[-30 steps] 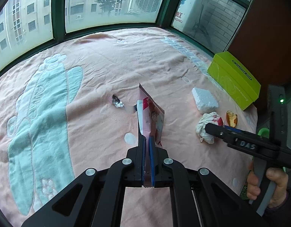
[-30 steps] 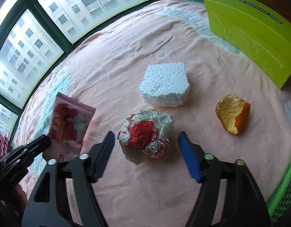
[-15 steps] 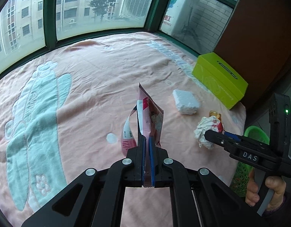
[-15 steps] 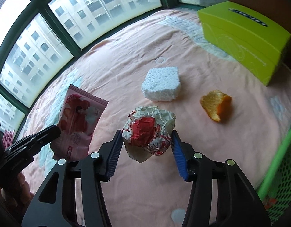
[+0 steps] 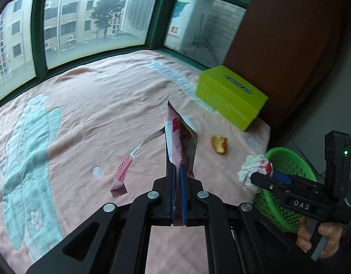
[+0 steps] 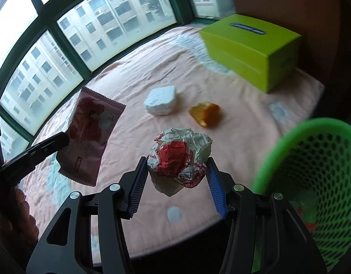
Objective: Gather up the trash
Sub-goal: 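Carry the paper ball into the basket and open the right tool while left tool carries packet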
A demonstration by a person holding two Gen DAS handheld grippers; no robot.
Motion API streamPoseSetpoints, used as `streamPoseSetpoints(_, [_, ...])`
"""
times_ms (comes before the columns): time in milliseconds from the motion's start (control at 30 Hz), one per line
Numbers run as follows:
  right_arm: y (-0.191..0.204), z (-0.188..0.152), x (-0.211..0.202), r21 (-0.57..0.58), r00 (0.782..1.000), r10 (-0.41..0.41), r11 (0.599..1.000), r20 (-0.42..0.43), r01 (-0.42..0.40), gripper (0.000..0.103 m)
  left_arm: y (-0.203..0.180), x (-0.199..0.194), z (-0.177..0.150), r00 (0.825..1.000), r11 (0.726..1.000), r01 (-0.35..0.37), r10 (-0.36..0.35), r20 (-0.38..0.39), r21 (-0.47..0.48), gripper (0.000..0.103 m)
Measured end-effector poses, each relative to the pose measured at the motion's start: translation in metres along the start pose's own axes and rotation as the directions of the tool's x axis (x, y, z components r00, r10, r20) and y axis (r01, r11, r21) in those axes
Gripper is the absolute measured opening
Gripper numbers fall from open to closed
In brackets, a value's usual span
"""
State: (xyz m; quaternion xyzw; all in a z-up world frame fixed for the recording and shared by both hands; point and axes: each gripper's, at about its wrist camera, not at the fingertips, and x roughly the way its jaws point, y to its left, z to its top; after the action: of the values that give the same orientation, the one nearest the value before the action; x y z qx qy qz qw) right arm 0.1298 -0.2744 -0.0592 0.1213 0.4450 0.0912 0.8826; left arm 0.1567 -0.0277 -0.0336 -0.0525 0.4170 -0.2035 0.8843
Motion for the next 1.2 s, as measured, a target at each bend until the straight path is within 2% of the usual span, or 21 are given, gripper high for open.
streamPoseSetpoints(400, [-0.054,-0.023,-0.055,0.061,0.992,-0.105,0.993,0.071,0.101,0.052,-0.079,0.002,0.003,0.995,0.991,0.102,-0.102,0.000,0.090,0.005])
streamPoseSetpoints(733, [-0.111,-0.042,-0.094,0.166,0.976,-0.193,0.970,0.098,0.175,0.054,-0.146,0.013,0.006,0.980,0.965,0.199,-0.197,-0.026,0.169,0.005])
streamPoseSetpoints(1000, [-0.144,-0.056,-0.117,0.239,0.965,-0.238,0.949,0.112,0.206,0.055,-0.185,0.026,-0.001,0.968,0.943,0.250,-0.239,-0.074,0.219,0.005])
streamPoseSetpoints(1100, [-0.153,-0.061,-0.125,0.262,0.962,-0.247,0.942,0.120,0.209,0.057,-0.197,0.031,-0.004,0.964,0.936,0.263,-0.248,-0.093,0.233,0.005])
streamPoseSetpoints(1200, [-0.159,-0.063,-0.130,0.276,0.958,-0.253,0.938,0.132,0.210,0.064,-0.206,0.036,-0.008,0.961,0.930,0.273,-0.254,-0.108,0.244,0.005])
